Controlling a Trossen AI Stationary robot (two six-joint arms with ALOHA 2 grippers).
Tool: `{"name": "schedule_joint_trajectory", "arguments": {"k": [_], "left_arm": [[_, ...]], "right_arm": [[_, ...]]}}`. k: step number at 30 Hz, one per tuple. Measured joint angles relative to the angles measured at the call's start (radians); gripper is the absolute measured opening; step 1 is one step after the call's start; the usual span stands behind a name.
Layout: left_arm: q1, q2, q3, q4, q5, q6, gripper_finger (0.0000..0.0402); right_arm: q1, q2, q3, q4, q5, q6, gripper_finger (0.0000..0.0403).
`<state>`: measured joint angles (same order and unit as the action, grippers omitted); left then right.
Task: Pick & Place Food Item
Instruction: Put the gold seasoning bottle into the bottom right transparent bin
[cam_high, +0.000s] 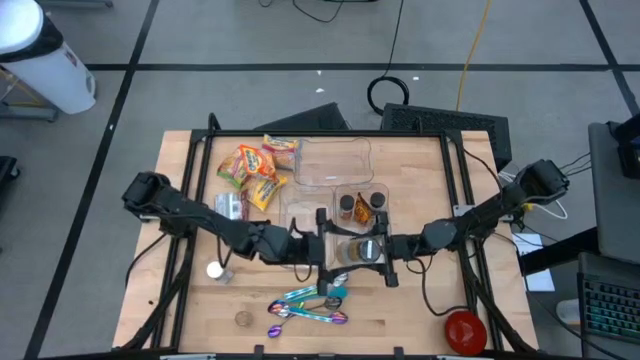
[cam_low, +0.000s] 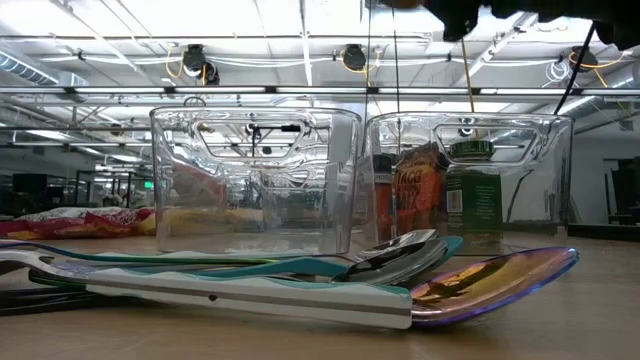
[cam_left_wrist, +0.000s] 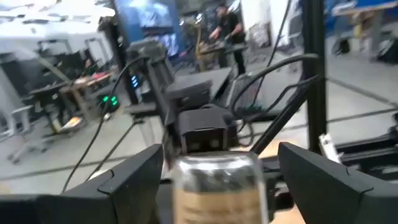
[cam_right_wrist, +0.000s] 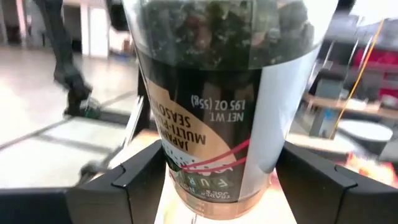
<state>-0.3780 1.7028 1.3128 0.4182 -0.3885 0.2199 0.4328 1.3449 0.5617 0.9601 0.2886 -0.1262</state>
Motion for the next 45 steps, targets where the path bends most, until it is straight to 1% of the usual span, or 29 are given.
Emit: {"name": "schedule_joint_trajectory", "arguments": {"k": [2, 5, 8, 10, 12, 13, 16, 18, 20, 22, 24, 26, 33, 36, 40, 45], "left_arm": [[-0.008, -0.005, 0.0, -0.025, -0.038, -0.021, 0.0326], [-0.011, -0.007, 0.0, -0.068, -0.065, -0.05, 0.0326], [-0.005, -0.006, 0.0, -0.114, -0.066, -0.099, 0.0326], [0.002, -0.006, 0.0, -0.118, -0.064, -0.162, 0.0326], [0.012, -0.006, 0.0, -0.113, -0.038, -0.235, 0.0326], [0.022, -0.006, 0.0, -0.11, -0.006, -0.248, 0.0326], [0.055, -0.005, 0.013, -0.126, 0.102, -0.306, 0.0326], [0.076, -0.006, 0.023, -0.165, 0.137, -0.376, 0.0326], [0.091, -0.006, 0.023, -0.22, 0.135, -0.419, 0.0326], [0.101, -0.003, 0.022, -0.273, 0.099, -0.435, 0.0326], [0.108, -0.003, 0.022, -0.292, 0.06, -0.435, 0.0326], [0.11, -0.005, 0.022, -0.301, 0.047, -0.429, 0.0326], [0.087, -0.005, 0.022, -0.332, 0.099, -0.369, 0.0326], [0.075, -0.005, 0.022, -0.349, 0.095, -0.32, 0.0326], [0.069, -0.005, 0.022, -0.351, 0.091, -0.346, 0.0326], [0.07, -0.003, 0.022, -0.354, 0.093, -0.353, 0.0326]], "right_arm": [[-0.007, -0.02, 0.005, -0.087, -0.001, 0.048, 0.0257], [-0.014, -0.076, 0.038, -0.297, 0.003, 0.122, 0.0257], [-0.014, -0.112, 0.099, -0.55, -0.002, 0.199, 0.0257], [-0.007, -0.117, 0.127, -0.691, -0.003, 0.248, 0.0257], [-0.002, -0.115, 0.14, -0.767, -0.004, 0.281, 0.0257], [0.0, -0.115, 0.143, -0.786, -0.003, 0.289, 0.0257], [-0.006, -0.108, 0.146, -0.778, -0.003, 0.291, 0.0257], [-0.012, -0.109, 0.146, -0.771, -0.003, 0.296, 0.0257], [-0.015, -0.109, 0.146, -0.756, -0.002, 0.298, 0.0257], [-0.015, -0.11, 0.146, -0.75, -0.001, 0.298, 0.0257], [-0.014, -0.109, 0.146, -0.748, -0.003, 0.297, 0.0257], [-0.014, -0.109, 0.146, -0.748, -0.003, 0.296, 0.0257], [-0.014, -0.109, 0.146, -0.748, -0.003, 0.297, 0.0257], [-0.014, -0.109, 0.146, -0.75, -0.005, 0.298, 0.0257], [-0.014, -0.109, 0.146, -0.766, -0.005, 0.323, 0.0257], [-0.014, -0.109, 0.146, -0.752, -0.002, 0.312, 0.0257]]}}
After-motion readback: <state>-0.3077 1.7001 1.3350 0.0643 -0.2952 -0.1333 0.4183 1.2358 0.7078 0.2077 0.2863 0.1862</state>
